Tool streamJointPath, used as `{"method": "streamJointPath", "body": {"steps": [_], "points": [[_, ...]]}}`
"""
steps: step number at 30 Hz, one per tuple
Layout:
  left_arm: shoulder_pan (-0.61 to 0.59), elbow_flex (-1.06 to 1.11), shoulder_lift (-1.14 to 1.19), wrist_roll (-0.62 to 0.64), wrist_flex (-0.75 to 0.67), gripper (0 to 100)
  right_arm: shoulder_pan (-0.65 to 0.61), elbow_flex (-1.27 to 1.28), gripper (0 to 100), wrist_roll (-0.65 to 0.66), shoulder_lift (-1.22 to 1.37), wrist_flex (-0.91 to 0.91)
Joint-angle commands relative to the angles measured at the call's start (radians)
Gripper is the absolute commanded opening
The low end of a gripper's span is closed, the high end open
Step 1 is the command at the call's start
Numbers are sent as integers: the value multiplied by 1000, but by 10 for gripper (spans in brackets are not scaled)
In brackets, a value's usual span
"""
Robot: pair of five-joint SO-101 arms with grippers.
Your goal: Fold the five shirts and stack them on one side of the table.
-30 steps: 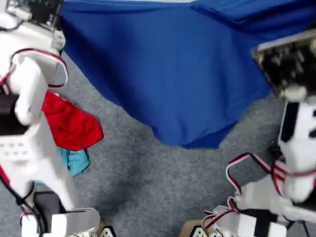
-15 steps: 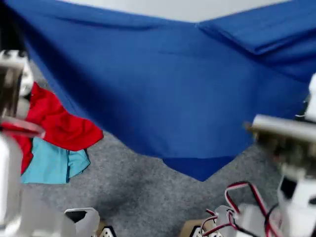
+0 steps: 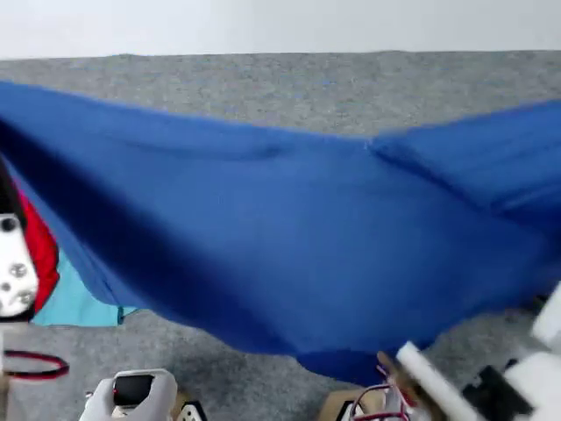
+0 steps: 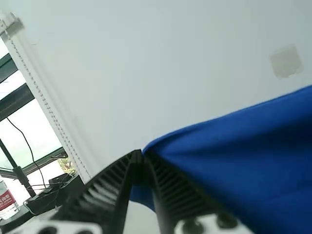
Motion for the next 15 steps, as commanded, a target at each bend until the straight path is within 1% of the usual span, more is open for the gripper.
{"method": "streamJointPath", "body": {"steps": [1, 5, 9, 10, 12, 15], "points": [[-8, -2, 2, -9, 103, 3, 10, 12, 11, 28, 7, 68], [-6, 102, 26, -9, 203, 3, 8, 51, 12, 32, 67, 180], [-3, 334, 26, -9, 204, 3, 5, 141, 12, 32, 133, 259], [-2, 397, 28, -9, 203, 3, -12, 167, 12, 32, 150, 272], [-2, 535, 29, -9, 167, 3, -45, 230, 11, 32, 180, 292], [-6, 759, 29, -9, 12, 3, -91, 333, 11, 28, 231, 294]]}}
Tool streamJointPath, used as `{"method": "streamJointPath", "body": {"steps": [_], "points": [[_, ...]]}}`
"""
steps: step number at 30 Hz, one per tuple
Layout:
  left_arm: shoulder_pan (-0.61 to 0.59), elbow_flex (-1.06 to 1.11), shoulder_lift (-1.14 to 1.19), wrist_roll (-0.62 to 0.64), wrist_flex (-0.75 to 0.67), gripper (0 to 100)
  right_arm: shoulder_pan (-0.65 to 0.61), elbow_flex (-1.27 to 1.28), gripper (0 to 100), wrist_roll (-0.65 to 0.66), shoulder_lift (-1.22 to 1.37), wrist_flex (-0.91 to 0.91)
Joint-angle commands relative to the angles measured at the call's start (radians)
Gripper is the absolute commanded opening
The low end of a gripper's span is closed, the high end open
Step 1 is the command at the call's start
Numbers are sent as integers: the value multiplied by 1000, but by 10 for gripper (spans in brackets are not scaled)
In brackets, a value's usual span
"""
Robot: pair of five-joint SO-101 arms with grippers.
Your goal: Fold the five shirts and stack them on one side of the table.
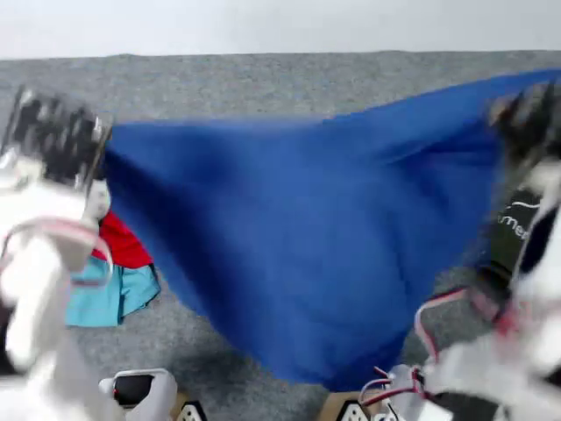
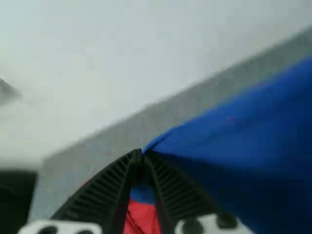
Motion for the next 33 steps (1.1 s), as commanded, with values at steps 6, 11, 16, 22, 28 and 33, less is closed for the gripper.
{"method": "streamJointPath", "body": {"steps": [6, 11, 16, 22, 28, 33], "points": [[3, 585, 3, -9, -611, 3, -133, 235, 11, 3, 165, -2], [41, 823, 3, -11, -924, 3, -186, 255, 11, -48, 288, -1], [41, 897, -2, -78, -939, 3, -275, 258, 11, -132, 386, 31], [-69, 905, -5, -86, -789, 3, -423, 258, 11, -290, 558, 73], [-190, 912, -5, -87, -597, 3, -582, 252, 15, -324, 746, -2], [-219, 914, 2, -87, -520, 3, -725, 252, 102, -325, 840, -94]]}}
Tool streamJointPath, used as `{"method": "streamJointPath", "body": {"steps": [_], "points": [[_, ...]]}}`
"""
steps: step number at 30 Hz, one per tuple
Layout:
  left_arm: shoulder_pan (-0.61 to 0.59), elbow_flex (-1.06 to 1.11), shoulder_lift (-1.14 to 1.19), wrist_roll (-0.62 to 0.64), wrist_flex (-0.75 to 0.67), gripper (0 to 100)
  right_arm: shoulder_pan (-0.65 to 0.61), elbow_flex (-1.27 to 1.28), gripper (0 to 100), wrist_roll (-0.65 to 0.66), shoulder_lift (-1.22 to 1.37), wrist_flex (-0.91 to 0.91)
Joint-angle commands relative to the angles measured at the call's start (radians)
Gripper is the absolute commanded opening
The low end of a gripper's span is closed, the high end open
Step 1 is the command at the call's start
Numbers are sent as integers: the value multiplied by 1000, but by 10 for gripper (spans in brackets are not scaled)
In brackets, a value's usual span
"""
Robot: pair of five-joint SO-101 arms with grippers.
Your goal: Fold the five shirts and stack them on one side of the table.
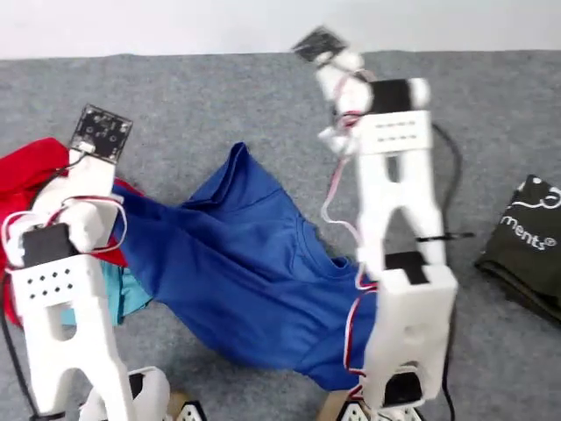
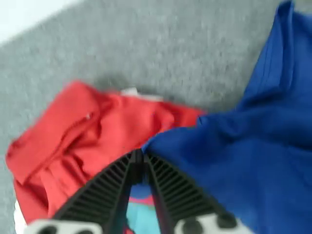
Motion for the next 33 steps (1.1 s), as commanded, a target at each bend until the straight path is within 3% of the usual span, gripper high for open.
{"method": "streamJointPath", "body": {"steps": [1, 4, 11, 17, 33], "points": [[-14, -2, -3, -6, 41, 3, -94, -11, 144, -14, 27, -67], [-14, 1, -3, -6, 54, 3, -163, -11, 240, -15, 74, -114], [-12, 84, -8, -6, 46, 3, -271, -11, 282, 15, 182, -265], [-14, 134, -9, -6, 46, 3, -309, -11, 281, 215, 288, -389], [-14, 137, -9, -6, 48, 3, -334, -12, 281, 460, 400, -527]]}}
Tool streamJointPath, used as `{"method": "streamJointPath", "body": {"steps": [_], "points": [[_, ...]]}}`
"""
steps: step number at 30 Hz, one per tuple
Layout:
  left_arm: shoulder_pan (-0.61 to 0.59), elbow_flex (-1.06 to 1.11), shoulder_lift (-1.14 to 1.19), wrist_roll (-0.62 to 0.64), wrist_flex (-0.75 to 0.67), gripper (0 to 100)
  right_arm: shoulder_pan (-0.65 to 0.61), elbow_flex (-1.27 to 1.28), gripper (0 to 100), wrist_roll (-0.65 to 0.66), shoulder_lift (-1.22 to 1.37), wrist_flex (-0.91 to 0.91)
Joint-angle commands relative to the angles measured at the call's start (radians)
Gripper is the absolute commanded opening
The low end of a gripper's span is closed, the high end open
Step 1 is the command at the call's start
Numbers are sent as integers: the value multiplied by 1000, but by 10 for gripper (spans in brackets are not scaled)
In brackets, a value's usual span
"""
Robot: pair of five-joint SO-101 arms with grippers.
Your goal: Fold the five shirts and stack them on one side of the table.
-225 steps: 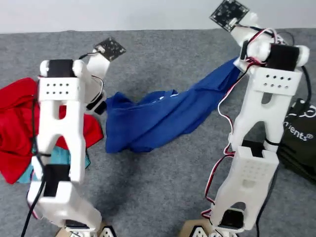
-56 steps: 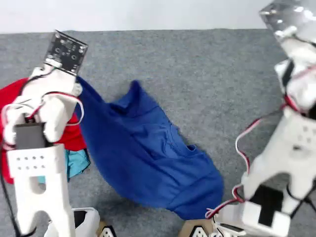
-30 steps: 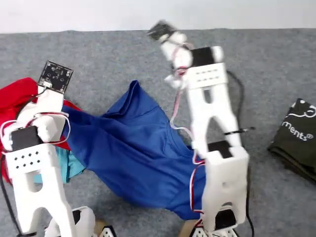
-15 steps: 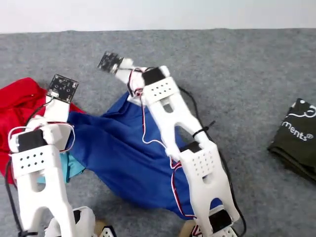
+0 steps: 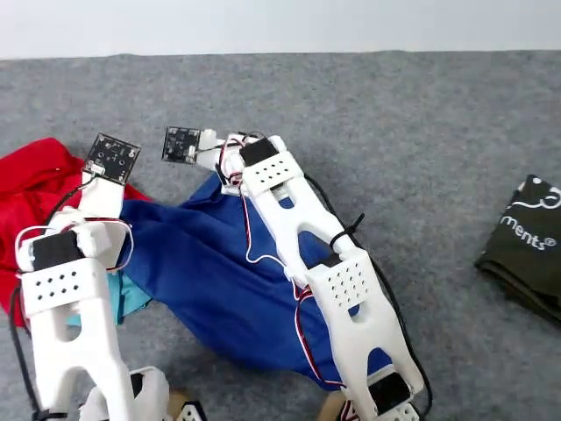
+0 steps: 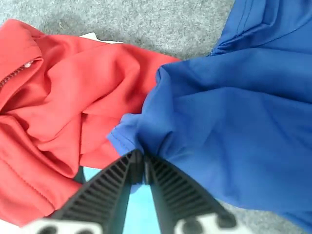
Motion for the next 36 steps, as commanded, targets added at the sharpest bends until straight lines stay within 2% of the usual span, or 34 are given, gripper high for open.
{"method": "streamJointPath", "body": {"steps": [1, 13, 24, 26, 31, 36], "points": [[-8, -4, -8, -6, 5, 3, -8, -12, 281, 71, -16, -16], [-8, -2, -8, -3, 8, 3, -10, -12, 281, 292, 30, -19], [-8, -1, -8, -3, 6, 3, -28, -12, 277, 476, 139, -147], [-8, -1, -8, -2, 9, 3, -31, -12, 229, 520, 147, -151], [-8, -1, -8, -2, 8, 3, -38, -12, 11, 632, 148, -145], [-8, -2, -8, -2, 5, 3, -16, -12, 13, 634, 113, -145]]}}
